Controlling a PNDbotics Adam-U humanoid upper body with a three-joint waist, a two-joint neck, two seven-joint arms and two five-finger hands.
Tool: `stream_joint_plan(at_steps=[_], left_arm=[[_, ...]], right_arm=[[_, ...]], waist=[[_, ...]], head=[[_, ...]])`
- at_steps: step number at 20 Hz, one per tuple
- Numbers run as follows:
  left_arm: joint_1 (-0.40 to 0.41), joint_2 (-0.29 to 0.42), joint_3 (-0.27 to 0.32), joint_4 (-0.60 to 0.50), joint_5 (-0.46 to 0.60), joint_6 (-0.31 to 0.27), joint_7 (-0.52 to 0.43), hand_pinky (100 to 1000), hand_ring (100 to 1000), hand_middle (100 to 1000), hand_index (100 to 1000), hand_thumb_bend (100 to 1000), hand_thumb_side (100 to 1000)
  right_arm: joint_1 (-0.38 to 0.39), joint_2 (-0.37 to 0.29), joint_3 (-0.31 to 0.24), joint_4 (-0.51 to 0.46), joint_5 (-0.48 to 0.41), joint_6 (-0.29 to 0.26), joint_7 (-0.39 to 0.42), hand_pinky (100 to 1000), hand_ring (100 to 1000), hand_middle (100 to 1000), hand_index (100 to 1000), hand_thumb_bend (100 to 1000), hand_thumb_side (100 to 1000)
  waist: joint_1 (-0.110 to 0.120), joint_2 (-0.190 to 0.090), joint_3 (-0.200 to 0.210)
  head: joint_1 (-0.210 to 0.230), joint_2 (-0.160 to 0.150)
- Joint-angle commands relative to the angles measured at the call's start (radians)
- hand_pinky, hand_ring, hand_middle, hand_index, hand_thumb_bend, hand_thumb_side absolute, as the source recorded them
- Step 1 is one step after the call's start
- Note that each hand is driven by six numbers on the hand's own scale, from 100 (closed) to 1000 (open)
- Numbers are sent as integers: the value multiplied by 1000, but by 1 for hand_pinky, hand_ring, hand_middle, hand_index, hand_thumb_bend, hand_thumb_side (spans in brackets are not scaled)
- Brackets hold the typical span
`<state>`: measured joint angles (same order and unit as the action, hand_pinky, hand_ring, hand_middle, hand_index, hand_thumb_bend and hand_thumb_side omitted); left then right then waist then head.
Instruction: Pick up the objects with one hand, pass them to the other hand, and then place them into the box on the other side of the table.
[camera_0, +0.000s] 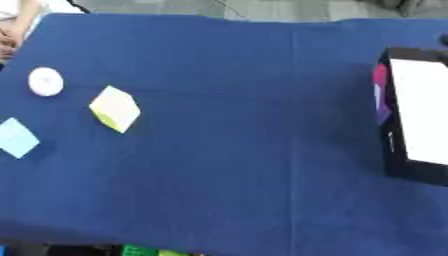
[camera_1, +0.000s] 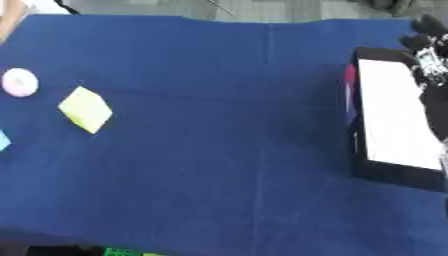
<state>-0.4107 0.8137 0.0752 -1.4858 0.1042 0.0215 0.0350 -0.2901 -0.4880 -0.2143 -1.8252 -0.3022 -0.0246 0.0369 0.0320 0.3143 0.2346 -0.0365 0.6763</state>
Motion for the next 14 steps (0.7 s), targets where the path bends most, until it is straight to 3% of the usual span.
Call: stream_joint_plan(at_steps=[1,8,14], left_arm=[[-1,160,-32,39,-20,53,-89,991,878,830,948,178,750],[-10,285,-102,99,-131,100,-346,994,916,846,927,378,665],[-60,304,-151,168,-239,99,-539,989,928,845,907,495,601]], right_arm=[[-5,-52,-3,-25,7,-10,2,1000,1000,1000,1000,100,570],[-2,-80,7,-27,12,-20,10,1000,1000,1000,1000,100,565],[6,-83,12,-26,26,-26,18,1000,1000,1000,1000,100,562]], waist=[[7,-14,4],[16,-11,11],[7,1,12]], head=[[16,3],[43,3],[52,-3]])
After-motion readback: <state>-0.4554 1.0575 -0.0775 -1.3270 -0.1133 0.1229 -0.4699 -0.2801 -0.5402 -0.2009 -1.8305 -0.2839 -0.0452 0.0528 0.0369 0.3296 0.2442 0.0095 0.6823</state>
